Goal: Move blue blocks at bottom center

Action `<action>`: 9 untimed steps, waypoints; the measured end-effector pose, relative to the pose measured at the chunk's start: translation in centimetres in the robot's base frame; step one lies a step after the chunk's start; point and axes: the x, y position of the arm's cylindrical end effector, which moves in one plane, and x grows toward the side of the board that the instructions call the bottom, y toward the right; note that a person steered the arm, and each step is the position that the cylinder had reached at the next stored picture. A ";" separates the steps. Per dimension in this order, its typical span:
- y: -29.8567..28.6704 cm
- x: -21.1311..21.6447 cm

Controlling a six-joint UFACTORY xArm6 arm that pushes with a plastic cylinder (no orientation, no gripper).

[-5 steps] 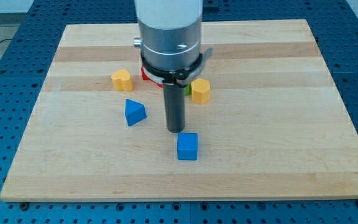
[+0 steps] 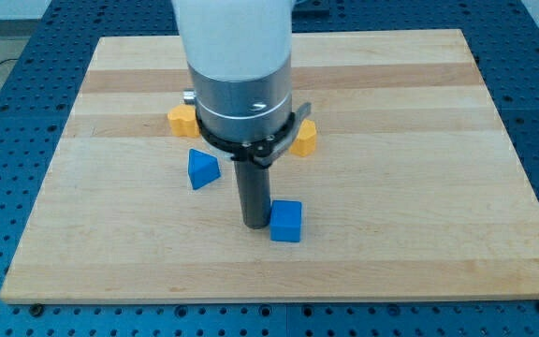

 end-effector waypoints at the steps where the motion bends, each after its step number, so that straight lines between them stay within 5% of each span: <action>1: 0.9 0.0; 3: 1.0 -1.6; 7: -3.6 -11.5; 9: -8.9 -8.5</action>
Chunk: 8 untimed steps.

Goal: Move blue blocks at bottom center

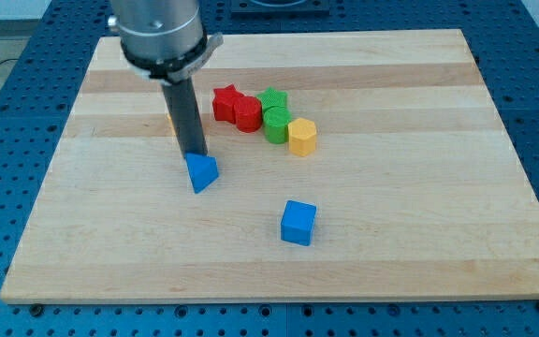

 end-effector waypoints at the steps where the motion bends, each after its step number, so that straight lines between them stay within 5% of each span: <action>1: 1.9 3.0; 4: -5.5 2.2; 7: 4.8 9.0; 8: 1.5 9.0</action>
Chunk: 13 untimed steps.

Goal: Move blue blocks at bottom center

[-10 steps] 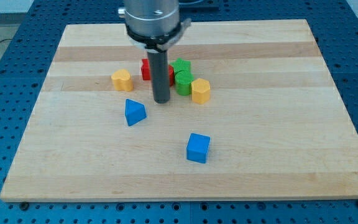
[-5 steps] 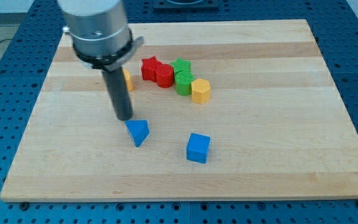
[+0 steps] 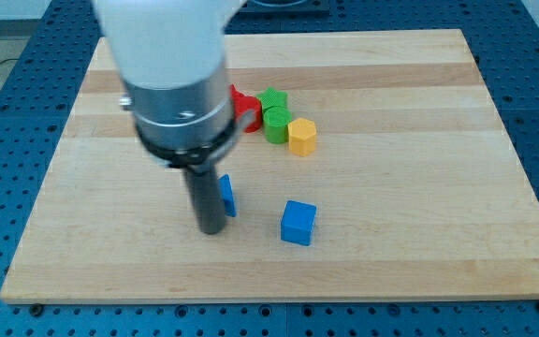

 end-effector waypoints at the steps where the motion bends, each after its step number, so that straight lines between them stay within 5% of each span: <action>1: -4.6 -0.7; 2: -4.8 -3.8; 4: 3.0 -2.4; 7: 5.4 -5.6; 9: 10.5 -1.2; 13: 7.6 -3.8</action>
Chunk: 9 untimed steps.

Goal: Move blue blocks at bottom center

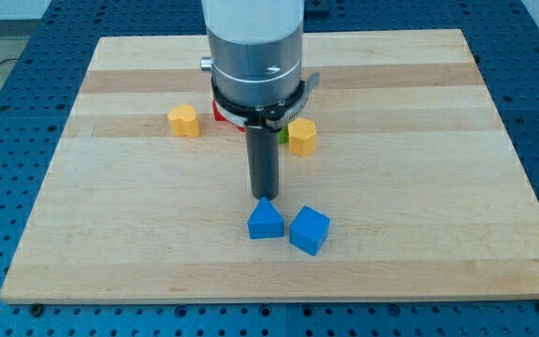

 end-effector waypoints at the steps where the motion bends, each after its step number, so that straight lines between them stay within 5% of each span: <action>1: 0.0 1.6; 3: 0.3 0.4; 6: 15.3 3.2; 9: 9.2 3.3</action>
